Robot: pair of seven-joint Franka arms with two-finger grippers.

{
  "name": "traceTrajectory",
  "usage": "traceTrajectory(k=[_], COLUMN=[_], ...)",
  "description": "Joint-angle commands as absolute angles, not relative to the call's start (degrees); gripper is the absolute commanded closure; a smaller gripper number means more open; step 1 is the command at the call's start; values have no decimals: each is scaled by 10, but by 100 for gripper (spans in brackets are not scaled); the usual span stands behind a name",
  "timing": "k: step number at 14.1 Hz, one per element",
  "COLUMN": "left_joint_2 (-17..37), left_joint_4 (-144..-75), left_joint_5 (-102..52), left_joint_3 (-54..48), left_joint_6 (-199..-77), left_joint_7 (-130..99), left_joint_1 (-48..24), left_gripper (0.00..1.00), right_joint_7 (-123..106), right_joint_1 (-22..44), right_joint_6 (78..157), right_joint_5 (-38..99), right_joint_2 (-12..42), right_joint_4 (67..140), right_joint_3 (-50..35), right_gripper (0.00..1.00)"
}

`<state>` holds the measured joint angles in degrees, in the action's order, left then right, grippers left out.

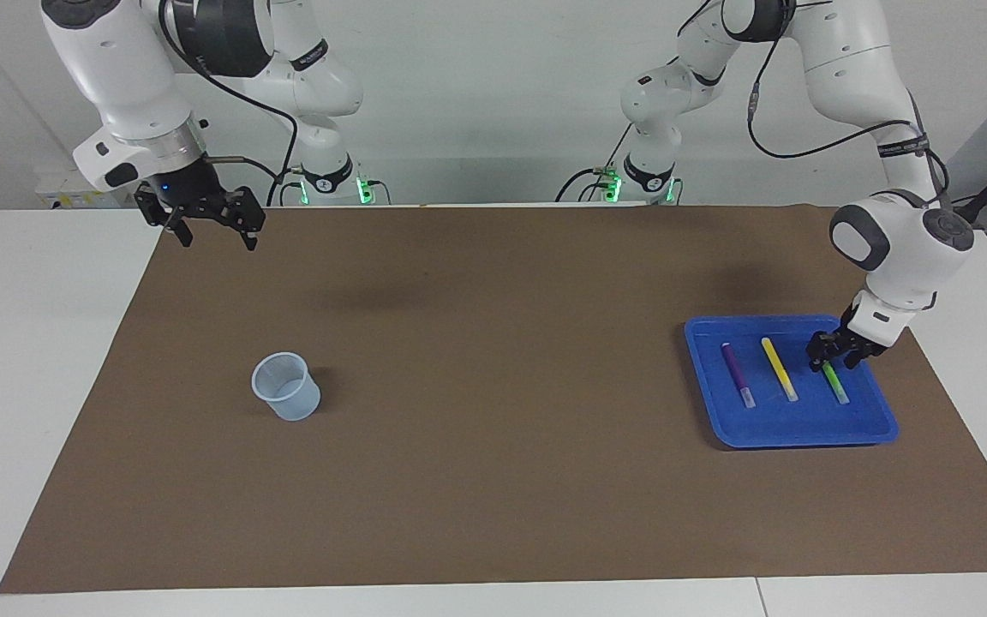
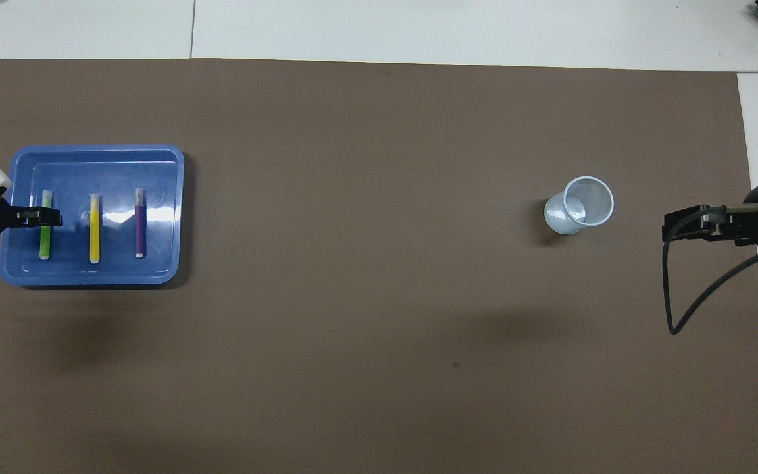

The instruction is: Right arm passes pens to left for tray arrangement

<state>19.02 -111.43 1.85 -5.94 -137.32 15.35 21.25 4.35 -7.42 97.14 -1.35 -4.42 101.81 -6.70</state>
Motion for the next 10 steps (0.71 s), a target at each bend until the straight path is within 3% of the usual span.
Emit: traceTrajectory(k=[1, 5, 10], left_joint_2=[183, 177, 95], left_joint_4=[-1084, -1033, -1031], left_joint_5=[30, 30, 30], left_joint_3=[-56, -62, -62], left_joint_6=[-1348, -1289, -1277], left_joint_7=[142, 138, 138], left_joint_1=[204, 193, 170], left_gripper=[1, 1, 0], right_joint_7=[19, -1, 4], right_joint_1=[-90, -101, -104], right_joint_6=[996, 1037, 1041], right_joint_5=[-14, -14, -12], right_joint_2=[-46, -54, -51], right_joint_4=[1043, 1109, 1116], right_joint_3=[-70, -70, -70], right_gripper=[0, 0, 0])
